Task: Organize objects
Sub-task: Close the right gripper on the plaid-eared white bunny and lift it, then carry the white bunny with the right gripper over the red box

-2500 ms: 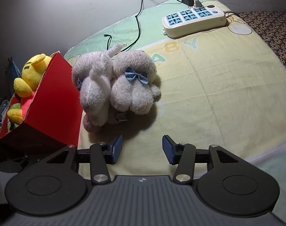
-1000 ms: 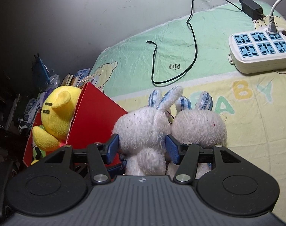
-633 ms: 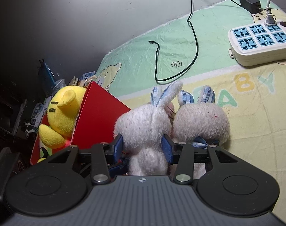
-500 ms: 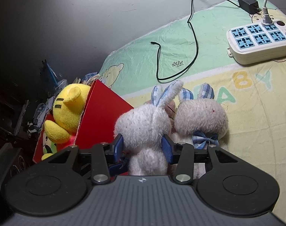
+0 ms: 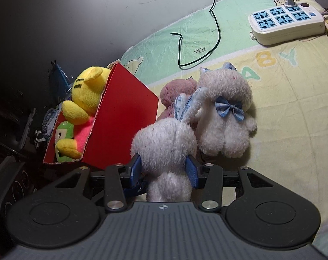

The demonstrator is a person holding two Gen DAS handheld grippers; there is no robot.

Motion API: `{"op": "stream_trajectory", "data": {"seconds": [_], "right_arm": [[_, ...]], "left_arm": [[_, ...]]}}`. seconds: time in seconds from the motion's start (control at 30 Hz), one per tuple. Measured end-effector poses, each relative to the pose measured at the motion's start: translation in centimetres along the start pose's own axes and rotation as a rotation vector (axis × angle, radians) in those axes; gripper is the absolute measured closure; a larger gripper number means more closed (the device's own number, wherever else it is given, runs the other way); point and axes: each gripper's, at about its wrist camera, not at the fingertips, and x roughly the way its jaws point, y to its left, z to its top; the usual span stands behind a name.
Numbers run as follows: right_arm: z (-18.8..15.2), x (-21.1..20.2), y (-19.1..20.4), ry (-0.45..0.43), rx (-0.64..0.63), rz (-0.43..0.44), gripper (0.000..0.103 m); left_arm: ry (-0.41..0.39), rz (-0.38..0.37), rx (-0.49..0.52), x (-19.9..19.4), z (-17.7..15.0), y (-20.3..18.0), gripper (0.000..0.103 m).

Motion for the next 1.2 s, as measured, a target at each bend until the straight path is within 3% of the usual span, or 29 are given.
{"op": "stream_trajectory", "data": {"seconds": [0.3,0.63,1.0,1.2], "right_arm": [[-2.9,-0.8,-0.1,0.044,0.02,0.013,0.056],[-5.4,-0.7,-0.7,0.102,0.034,0.018,0.056],[-5.6,-0.2,-1.9,0.086,0.095,0.005,0.051],[-5.7,0.0,-2.4,0.1,0.109,0.015,0.055]], "left_arm": [[0.03,0.021,-0.002,-2.0,-2.2,-1.1,0.031],[0.097,-0.006,-0.067,-1.4,-4.6,-1.0,0.031],[0.114,0.042,-0.08,-0.5,-4.7,-1.1,0.032],[0.117,0.057,-0.06,-0.2,-4.6,-1.4,0.036]]}}
